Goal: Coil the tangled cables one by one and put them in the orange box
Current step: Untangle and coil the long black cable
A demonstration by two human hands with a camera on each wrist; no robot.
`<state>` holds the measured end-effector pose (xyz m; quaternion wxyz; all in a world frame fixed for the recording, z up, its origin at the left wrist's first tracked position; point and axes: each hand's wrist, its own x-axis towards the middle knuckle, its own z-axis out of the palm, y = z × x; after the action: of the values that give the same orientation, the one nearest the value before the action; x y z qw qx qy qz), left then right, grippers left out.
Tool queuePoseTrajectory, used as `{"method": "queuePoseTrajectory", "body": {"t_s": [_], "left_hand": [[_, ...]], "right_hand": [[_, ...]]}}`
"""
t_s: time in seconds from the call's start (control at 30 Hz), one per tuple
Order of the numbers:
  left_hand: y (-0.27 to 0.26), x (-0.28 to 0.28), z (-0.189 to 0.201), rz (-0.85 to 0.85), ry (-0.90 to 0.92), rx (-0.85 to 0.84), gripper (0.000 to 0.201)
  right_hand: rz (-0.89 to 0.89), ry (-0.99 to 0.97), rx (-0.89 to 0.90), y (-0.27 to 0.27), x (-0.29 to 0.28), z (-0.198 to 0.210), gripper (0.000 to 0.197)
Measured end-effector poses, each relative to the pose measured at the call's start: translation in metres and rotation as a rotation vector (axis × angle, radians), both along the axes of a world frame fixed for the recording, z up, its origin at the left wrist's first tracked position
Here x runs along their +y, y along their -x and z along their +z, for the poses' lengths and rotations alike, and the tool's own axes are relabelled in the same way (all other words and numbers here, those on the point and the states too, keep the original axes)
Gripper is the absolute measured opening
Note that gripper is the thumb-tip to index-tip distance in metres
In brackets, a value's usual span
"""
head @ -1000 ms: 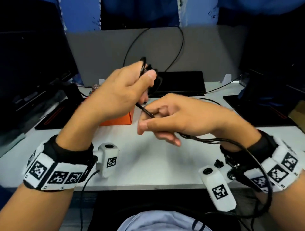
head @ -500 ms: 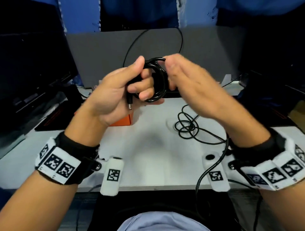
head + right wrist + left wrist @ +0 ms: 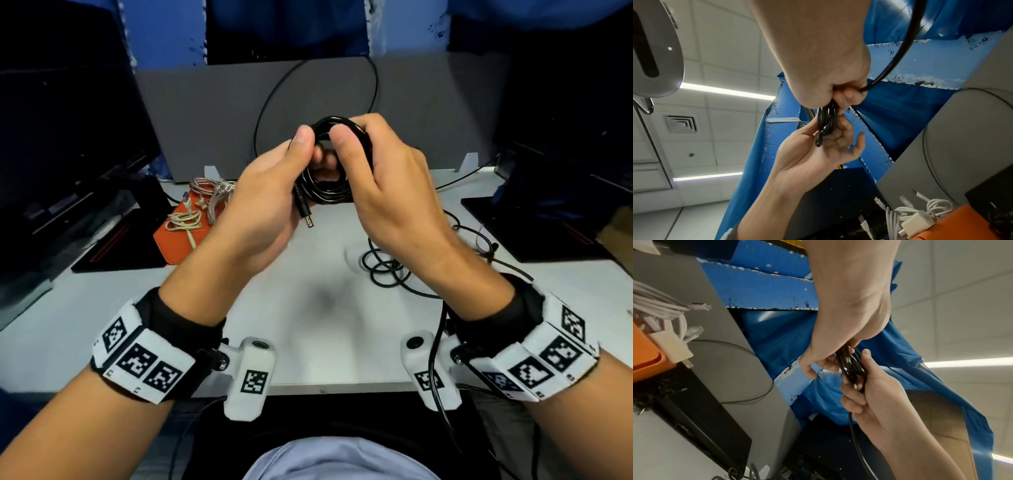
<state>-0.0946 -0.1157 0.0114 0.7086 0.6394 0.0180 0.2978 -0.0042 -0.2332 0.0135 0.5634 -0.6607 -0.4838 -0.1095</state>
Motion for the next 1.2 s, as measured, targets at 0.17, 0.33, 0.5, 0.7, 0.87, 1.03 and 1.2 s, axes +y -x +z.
{"method": "queuePoseTrajectory", "body": {"t_s": [0.17, 0.33, 0.5, 0.7, 0.87, 1.03, 1.2], "left_hand": [[-0.007, -0.014, -0.008, 0.076, 0.008, -0.063, 0.039], [-0.002, -0.004, -0.001, -0.004, 0.022, -0.012, 0.033], [0.017, 0.019, 0.014, -0.152, -0.145, 0.202, 0.051], [0.021, 0.018, 0.014, -0.081, -0.421, 0.287, 0.048], [0.019, 0.014, 0.014, -0.131, -0.367, 0.233, 0.067], [0.023, 0.009, 0.017, -0.206, -0.408, 0.189, 0.064], [0.025, 0.006, 0.02, -0.07, -0.464, 0.182, 0.036]], "right_hand": [[0.092, -0.078, 0.085, 0.002, 0.002, -0.004, 0.02], [0.13, -0.091, 0.077, -0.005, 0.005, -0.002, 0.017], [0.038, 0.196, -0.153, -0.013, -0.007, 0.01, 0.019], [0.099, 0.398, -0.254, -0.009, -0.012, 0.013, 0.022], [0.226, 0.297, -0.154, -0.012, -0.014, 0.018, 0.022], [0.148, 0.32, -0.212, -0.014, -0.018, 0.022, 0.024], [0.314, 0.239, -0.054, -0.017, -0.019, 0.024, 0.021]]}}
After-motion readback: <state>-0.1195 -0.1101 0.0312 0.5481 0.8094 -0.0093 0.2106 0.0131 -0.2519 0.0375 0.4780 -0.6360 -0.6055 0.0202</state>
